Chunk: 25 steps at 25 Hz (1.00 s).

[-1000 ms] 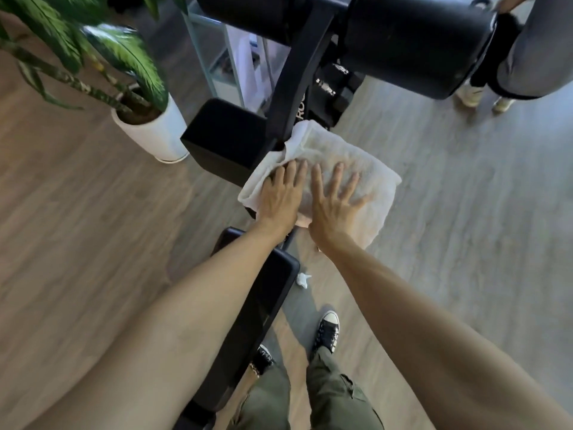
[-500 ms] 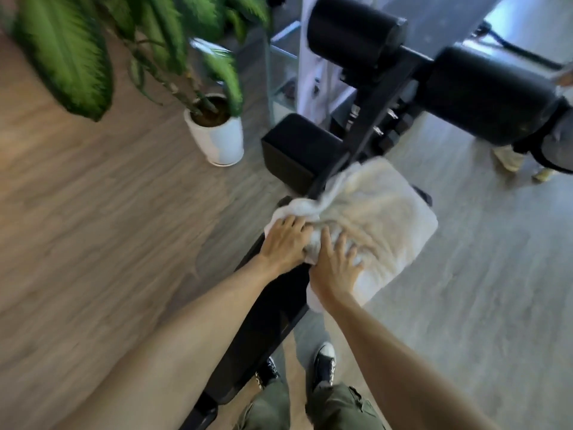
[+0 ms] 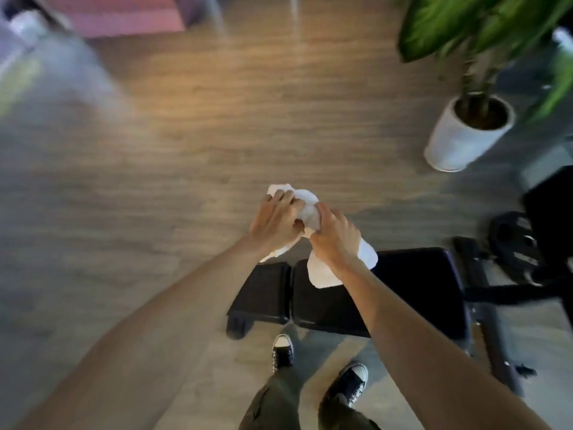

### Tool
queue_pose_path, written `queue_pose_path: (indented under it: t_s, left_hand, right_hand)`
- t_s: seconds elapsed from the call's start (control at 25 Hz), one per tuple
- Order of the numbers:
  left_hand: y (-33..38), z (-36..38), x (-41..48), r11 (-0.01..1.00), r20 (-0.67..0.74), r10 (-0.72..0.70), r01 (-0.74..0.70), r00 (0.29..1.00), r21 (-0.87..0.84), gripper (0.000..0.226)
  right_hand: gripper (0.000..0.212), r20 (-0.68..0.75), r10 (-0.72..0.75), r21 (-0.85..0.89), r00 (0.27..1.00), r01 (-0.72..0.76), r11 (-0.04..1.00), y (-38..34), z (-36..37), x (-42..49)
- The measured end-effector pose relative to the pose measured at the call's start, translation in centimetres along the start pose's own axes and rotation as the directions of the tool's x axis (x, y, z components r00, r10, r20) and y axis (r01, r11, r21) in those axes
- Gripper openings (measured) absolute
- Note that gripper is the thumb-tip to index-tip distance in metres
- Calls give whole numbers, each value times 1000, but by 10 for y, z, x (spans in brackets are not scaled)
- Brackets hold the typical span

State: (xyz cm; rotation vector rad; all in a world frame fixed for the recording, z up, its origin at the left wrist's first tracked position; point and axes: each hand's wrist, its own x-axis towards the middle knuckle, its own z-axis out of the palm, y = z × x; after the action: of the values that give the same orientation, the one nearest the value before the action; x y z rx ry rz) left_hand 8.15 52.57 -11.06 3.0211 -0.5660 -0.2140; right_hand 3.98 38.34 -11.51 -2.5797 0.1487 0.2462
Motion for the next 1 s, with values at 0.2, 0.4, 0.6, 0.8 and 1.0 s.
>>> queue_pose_path:
  t_s: [0.2,0.4,0.6,0.8,1.0]
  left_hand:
    - [-120,37,-38,968,27,-229,230,973,-99,48]
    - [-217,133,-59,938,50,-302,306,952,-166,41]
    - [-263,254,-88,926,1,-316,309,949,-217,41]
    - [-270,426,-163,906,325,-240,331,915,-263,50]
    - [-274,539,-180,824,411,-222,395,884,-406,88]
  right_hand:
    - [40,89,-204,-59,975,209,976,-89,90,36]
    - [37,190,-263,-168,946,295,941,-127,207,64]
    - [43,214,-322,-290,922,375,881,-108,330,73]
    - [67,500,-193,-404,844,425,810,-31,488,20]
    - [96,547,-186,-422,816,461,781,30,589,14]
